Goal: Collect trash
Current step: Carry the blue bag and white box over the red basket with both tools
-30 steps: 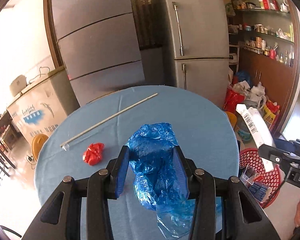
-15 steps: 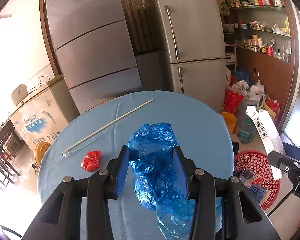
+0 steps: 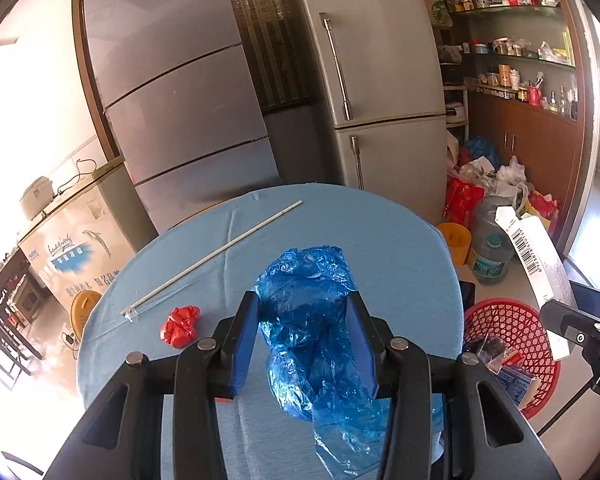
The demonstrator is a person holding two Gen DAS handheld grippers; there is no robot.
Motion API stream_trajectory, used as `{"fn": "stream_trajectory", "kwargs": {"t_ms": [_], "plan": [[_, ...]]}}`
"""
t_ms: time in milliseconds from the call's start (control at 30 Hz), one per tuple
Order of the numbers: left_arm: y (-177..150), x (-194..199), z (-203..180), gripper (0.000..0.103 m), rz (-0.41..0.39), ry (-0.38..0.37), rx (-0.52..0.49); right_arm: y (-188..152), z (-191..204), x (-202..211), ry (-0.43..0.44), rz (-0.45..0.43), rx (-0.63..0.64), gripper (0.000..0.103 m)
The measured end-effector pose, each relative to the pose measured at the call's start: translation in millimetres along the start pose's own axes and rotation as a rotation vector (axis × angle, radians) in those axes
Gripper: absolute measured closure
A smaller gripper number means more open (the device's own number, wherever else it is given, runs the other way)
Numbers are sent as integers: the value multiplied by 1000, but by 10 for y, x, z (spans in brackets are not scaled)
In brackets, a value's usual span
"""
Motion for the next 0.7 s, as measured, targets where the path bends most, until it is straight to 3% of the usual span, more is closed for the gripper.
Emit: {"fn": "stream_trajectory", "kwargs": {"t_ms": [700], "plan": [[19,-109,-376,58,25,-45,-75,-118,-301,41,-31,12,-85,55]]}}
Point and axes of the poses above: each gripper's, at about its wrist camera, not at the fingertips, and x roughly against the way its jaws point, z to its left, y to its top, the point moved 7 cm from there along -x, roughly the way its jaws point, and after that the axes turned 1 degree about x, right-handed, at the moved point
